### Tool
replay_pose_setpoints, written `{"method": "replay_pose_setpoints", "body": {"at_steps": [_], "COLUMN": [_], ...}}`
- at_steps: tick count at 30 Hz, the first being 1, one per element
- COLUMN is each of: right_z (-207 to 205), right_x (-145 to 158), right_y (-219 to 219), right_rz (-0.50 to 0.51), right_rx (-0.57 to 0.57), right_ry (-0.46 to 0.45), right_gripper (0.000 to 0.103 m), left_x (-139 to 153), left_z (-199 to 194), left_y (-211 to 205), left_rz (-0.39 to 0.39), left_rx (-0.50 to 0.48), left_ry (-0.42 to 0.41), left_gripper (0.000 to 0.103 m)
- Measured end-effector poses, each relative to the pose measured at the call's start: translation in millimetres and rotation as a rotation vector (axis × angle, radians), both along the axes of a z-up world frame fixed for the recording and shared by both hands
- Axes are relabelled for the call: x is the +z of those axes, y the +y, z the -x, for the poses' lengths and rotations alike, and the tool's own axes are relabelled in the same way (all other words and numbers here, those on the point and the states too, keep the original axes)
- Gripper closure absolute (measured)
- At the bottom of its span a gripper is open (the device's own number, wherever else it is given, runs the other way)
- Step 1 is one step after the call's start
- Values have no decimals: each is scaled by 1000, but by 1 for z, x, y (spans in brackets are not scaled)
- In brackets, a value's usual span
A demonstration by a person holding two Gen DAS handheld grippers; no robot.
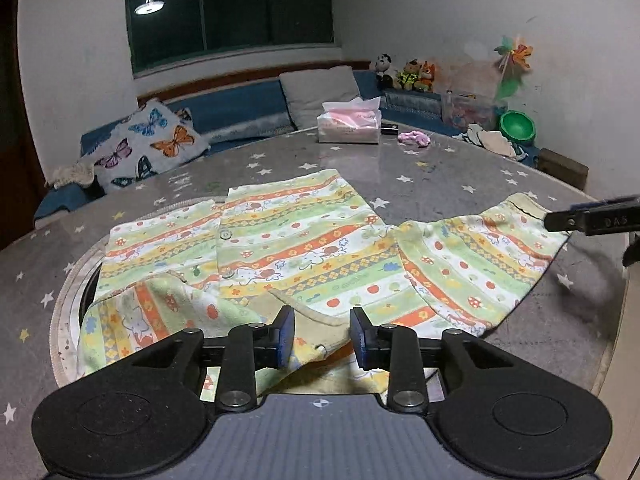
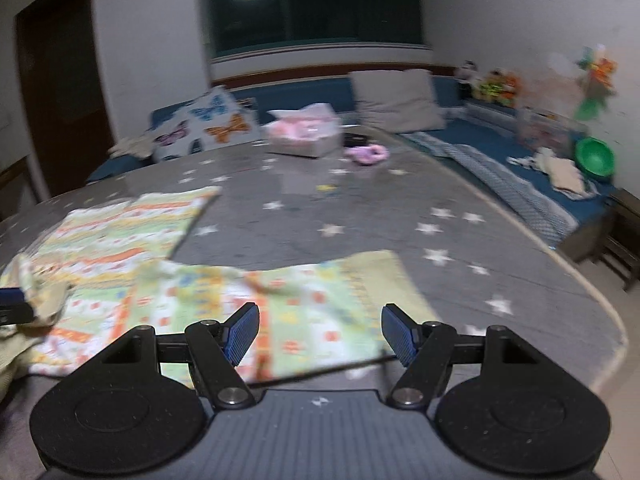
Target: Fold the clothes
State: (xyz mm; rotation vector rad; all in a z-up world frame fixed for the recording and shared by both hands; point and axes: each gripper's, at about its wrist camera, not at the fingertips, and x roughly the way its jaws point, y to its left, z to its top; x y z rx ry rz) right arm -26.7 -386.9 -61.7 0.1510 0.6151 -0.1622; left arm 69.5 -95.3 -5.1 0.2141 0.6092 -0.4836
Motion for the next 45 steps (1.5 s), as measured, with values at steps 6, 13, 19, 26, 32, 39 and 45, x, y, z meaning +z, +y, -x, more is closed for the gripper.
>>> {"method": "replay_pose_setpoints", "body": {"at_steps": [6,13,19,26,32,39,45], "right_z": [5,3,1,-2,-4,-8,-8], "right_x": [-8,-10,-13,-17,-17,-20,-21], "right_y": [-19,-23,-29,-33,-36,-39,-44], "right_rz": [-33,-32,-38,-51,-67,-73,-72], "right_rx": [-65,-69,-79,-87,-91,-95,-119], "right_ry": [12,6,12,16,16,23,35], "right_gripper": [34,34,34,34,35,35,37], "left_x": [5,-14,-18,0,-1,-6,-5], "left_z": [-29,-73,-84,-79,-74,-72,-64], "left_y": [-10,-11,-5,3,2,10,10], "left_rz": [-4,-42,-20,170,152,90,109], "left_rx": [55,167,134,51,14,39,8], "left_ry": [56,166,188,103,111,109,94], "left_gripper": [65,63,88,95,91,64,64]}}
